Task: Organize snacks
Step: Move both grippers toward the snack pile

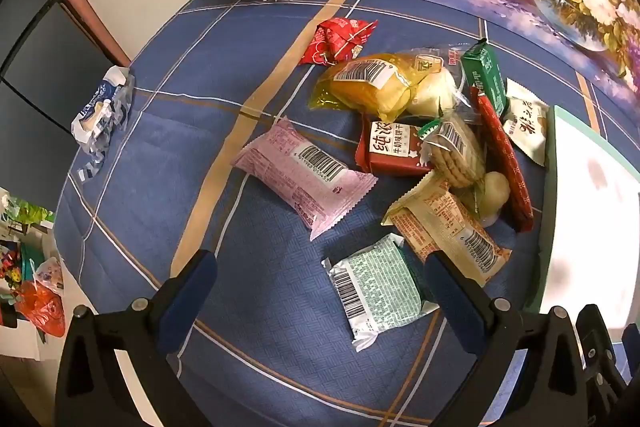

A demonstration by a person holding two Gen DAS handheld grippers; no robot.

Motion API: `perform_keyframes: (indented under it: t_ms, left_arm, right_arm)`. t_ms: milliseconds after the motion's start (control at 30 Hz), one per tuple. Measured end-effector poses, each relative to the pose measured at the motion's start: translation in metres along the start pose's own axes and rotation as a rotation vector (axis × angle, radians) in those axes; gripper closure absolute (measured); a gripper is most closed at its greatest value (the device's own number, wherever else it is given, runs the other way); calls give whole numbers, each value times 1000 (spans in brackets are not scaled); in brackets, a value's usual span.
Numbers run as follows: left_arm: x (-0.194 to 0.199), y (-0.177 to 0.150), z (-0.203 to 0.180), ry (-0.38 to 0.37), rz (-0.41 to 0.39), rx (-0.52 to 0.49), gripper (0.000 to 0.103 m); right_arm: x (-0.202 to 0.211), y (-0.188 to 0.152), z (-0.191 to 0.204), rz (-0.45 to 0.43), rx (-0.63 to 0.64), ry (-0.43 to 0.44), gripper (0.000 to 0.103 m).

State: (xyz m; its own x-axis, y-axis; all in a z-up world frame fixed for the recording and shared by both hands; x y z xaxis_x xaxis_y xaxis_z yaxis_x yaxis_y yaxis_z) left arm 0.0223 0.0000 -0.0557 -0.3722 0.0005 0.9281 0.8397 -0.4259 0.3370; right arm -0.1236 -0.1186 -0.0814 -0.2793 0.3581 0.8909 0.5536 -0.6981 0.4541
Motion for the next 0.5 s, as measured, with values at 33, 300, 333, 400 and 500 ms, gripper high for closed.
perform_keyframes:
  t_ms: [33, 300, 333, 400, 500]
  left_arm:
    - [0, 0, 0, -1, 0, 0, 0]
    - [0, -1, -1, -5, 2, 4, 0]
    - [0, -1, -1, -5, 3, 4, 0]
    - [-3, -3, -5, -5, 4, 6, 0]
    - [-4, -2, -4, -6, -1, 5, 0]
  right_arm:
    - [0, 0, 0, 0, 0, 0, 0]
    - [-2, -1, -4, 6, -6, -4, 0]
    - [-2, -1, -4, 8, -6, -4, 0]
    - [-2, -1, -3, 10, -5, -4, 0]
    - [-3, -1, -3, 12, -4, -4, 0]
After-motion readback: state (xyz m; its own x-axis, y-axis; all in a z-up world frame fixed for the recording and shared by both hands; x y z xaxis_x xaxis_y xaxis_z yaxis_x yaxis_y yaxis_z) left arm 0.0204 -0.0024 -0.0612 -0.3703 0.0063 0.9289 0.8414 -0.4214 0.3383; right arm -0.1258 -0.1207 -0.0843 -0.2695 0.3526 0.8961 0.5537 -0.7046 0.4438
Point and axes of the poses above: each gripper's, at about its wrist camera, not at the fingertips, and x roughly against the way its jaws point, z to its left, y to its top, the point moved 6 cm from there along -x, roughly the way its jaws point, and after that the axes turned 1 degree about -x, right-handed, at the moved point
